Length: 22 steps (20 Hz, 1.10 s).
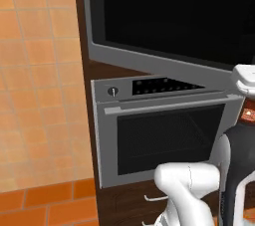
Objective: Open the microwave, place the bowl with waffle inside the microwave, then close the microwave door and turn it on.
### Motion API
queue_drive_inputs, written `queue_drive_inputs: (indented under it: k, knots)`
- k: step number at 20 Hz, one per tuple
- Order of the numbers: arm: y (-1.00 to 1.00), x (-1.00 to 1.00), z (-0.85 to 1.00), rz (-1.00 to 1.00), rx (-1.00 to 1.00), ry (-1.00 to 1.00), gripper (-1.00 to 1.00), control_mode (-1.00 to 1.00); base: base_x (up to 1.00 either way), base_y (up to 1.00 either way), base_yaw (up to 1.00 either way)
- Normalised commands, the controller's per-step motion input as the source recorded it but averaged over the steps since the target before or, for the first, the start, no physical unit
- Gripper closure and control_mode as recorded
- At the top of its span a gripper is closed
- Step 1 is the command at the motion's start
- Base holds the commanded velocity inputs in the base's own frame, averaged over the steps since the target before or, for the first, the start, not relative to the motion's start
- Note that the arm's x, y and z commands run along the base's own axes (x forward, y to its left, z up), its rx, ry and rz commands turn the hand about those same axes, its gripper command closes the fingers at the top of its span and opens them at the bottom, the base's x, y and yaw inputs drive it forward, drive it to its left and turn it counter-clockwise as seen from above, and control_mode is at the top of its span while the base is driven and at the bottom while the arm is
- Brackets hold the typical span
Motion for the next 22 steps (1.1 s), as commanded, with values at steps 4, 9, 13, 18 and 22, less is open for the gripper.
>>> queue_drive_inputs:
  k: [4,9,13,18,22]
  knots:
    - [1.00,-0.36,0.06,-0.10,-0.03,0.00,1.00,-1.00,0.00,0.00,0.00]
    - [1.00,-0.26,-0.01,-0.05,-0.01,-0.04,1.00,-1.00,0.00,0.00,0.00]
    - [1.00,-0.07,-0.07,0.00,0.00,-0.18,1.00,-1.00,0.00,0.00,0.00]
    - [1.00,0.00,0.00,0.00,0.00,-0.21,1.00,-1.00,0.00,0.00,0.00]
    - [0.76,-0.09,0.01,0.00,0.00,-0.15,-1.00,-1.00,0.00,0.00,0.00]
